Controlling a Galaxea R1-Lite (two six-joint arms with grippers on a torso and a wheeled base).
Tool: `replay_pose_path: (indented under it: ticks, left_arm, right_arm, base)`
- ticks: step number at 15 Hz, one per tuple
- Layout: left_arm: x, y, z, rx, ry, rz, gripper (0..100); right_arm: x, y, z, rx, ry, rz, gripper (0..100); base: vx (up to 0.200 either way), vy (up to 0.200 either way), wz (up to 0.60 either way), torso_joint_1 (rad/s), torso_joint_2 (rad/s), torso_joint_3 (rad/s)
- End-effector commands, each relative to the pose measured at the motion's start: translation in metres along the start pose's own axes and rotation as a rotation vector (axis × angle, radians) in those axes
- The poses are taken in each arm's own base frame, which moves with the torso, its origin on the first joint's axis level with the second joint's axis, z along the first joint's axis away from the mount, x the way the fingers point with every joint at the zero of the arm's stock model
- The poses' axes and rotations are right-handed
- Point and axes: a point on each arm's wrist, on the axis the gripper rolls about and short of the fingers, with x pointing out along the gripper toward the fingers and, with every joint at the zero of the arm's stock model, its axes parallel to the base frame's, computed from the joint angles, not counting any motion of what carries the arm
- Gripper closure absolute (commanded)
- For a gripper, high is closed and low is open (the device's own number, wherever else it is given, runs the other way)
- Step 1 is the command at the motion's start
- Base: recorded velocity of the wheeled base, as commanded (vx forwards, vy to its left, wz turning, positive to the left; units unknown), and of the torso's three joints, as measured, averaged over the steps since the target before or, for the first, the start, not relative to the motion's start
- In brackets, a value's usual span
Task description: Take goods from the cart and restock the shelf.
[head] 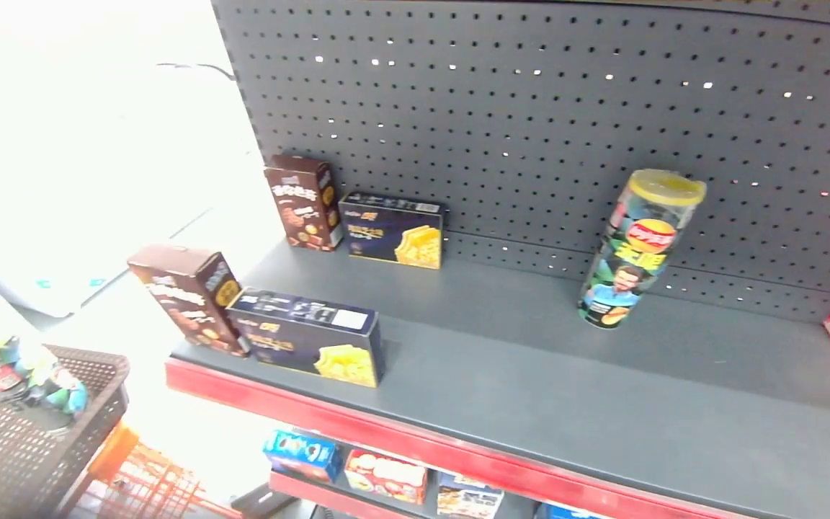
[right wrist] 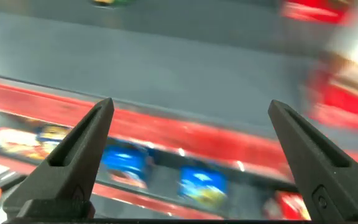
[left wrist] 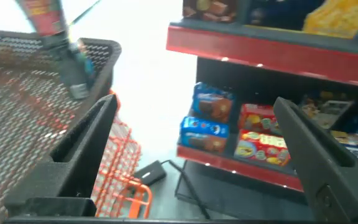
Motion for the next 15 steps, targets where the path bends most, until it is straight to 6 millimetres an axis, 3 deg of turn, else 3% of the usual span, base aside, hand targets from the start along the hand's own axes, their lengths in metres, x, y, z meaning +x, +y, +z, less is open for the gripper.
replay_pose_path:
  ticks: [1, 2, 12, 13, 15]
  left_arm:
    - [0.0, 0.0, 0.0, -0.001, 0.001, 0.001, 0]
    - [0.0, 0.0, 0.0, -0.001, 0.001, 0.001, 0]
    - [0.0, 0.0, 0.0, 0.003, 0.001, -0.007, 0]
    - [-0.001, 0.0, 0.004, 0.019, -0.017, 0.016, 0]
    - [-0.007, 0.001, 0.034, 0.073, -0.019, 0.038, 0]
  right_arm:
    - [0.0, 0.0, 0.0, 0.0, 0.0, 0.0, 0]
    - [0.0, 0.0, 0.0, 0.0, 0.0, 0.0, 0]
    - [0.0, 0.0, 0.0, 0.002, -0.002, -0.001, 0]
    - [0.0, 0.0, 0.0, 0.002, -0.002, -0.001, 0]
    - [0.0, 0.0, 0.0, 0.002, -0.002, -0.003, 0]
  base:
    - [0.0, 0.0, 0.6, -0.002, 0.0, 0.007]
    - [0.0, 0.0, 0.6, 0.007, 0.0, 0.007]
    - [0.0, 0.0, 0.0, 0.0, 0.0, 0.0]
    - [0.0, 0.0, 0.0, 0.0, 0.0, 0.0]
    - [0.0, 0.0, 0.0, 0.0, 0.0, 0.0]
